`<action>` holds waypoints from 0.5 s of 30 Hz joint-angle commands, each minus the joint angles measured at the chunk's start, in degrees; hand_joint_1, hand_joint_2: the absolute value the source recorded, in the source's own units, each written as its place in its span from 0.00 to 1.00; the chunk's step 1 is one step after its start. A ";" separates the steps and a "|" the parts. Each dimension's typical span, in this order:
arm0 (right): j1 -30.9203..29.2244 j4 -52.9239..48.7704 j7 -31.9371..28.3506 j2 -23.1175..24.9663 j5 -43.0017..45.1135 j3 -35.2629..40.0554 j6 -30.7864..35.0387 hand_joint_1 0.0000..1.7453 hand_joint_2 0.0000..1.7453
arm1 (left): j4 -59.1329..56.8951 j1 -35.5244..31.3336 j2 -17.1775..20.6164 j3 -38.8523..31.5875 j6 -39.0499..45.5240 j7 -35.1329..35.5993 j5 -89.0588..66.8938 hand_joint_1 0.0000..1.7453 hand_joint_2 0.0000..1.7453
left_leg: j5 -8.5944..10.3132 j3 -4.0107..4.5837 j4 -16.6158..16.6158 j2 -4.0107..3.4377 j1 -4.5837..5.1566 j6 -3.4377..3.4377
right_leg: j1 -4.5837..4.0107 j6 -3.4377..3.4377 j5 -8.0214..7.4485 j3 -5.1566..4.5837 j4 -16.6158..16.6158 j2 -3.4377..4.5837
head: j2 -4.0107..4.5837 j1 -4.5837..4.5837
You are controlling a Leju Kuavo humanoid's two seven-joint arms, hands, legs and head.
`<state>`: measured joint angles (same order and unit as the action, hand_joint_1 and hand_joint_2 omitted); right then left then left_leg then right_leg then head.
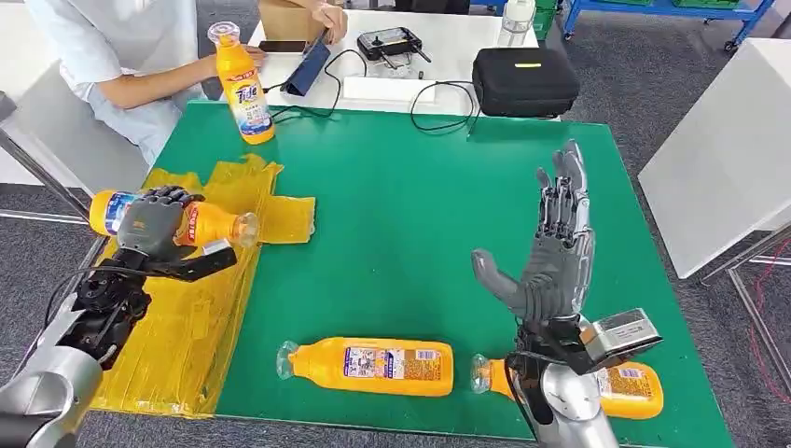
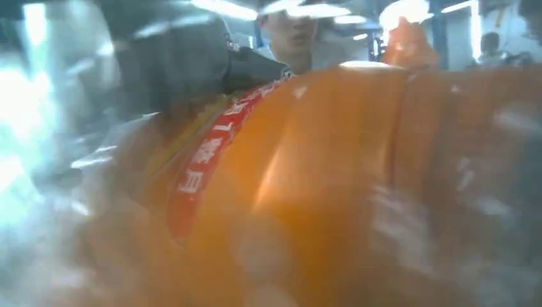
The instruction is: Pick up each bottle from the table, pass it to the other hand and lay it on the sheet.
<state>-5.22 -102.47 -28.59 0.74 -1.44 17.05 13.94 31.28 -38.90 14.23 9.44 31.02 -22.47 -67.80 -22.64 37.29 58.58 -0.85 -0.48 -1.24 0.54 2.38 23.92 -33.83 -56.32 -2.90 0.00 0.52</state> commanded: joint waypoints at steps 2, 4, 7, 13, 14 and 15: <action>-4.72 6.67 0.84 -0.53 0.57 0.62 -0.91 0.00 1.00 | -5.98 -0.91 1.10 -2.00 -2.95 -5.71 2.52 1.00 1.00 | -0.05 -0.15 -0.03 -0.10 0.00 0.01 | 0.02 -0.03 0.01 0.12 0.04 0.24 | 0.00 -0.02; -5.27 7.50 0.92 -0.41 0.64 0.71 -1.09 0.00 1.00 | -6.39 -1.03 1.58 -1.44 -4.44 -6.18 2.12 1.00 1.00 | -0.10 -0.24 -0.03 -0.15 -0.01 0.03 | 0.02 -0.06 0.03 0.20 0.04 0.38 | 0.00 -0.02; -5.89 8.24 0.97 -0.37 0.70 0.79 -1.36 0.00 1.00 | -6.86 -1.11 1.88 -0.69 -5.19 -5.89 1.25 1.00 1.00 | -0.09 -0.23 -0.03 -0.09 -0.02 0.04 | 0.01 -0.07 0.04 0.22 0.05 0.34 | 0.00 -0.02; -5.89 8.24 0.97 -0.37 0.70 0.79 -1.36 0.00 1.00 | -6.86 -1.11 1.88 -0.69 -5.19 -5.89 1.25 1.00 1.00 | -0.10 -0.24 -0.02 -0.05 -0.01 0.04 | 0.02 -0.07 0.07 0.22 0.04 0.31 | 0.00 0.00; -5.89 8.24 0.97 -0.37 0.70 0.79 -1.36 0.00 1.00 | -6.86 -1.11 1.88 -0.69 -5.19 -5.89 1.25 1.00 1.00 | -0.05 -0.13 -0.03 -0.01 -0.01 0.03 | 0.01 -0.04 0.03 0.13 0.04 0.19 | 0.00 -0.02; -5.95 8.20 0.97 -0.45 0.71 0.83 -1.46 0.00 1.00 | -6.94 -1.03 1.83 -0.65 -5.25 -5.94 1.22 1.00 1.00 | -0.05 -0.13 -0.03 -0.02 -0.01 0.03 | 0.01 -0.05 0.03 0.13 0.04 0.19 | 0.00 0.00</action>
<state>-8.52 -98.97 -27.65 0.57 -1.03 17.07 12.68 28.48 -37.75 15.78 8.37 26.29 -28.33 -66.31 -22.64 37.31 58.58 -0.84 -0.48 -1.23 0.54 2.38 23.92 -33.84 -56.33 -2.91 0.00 0.52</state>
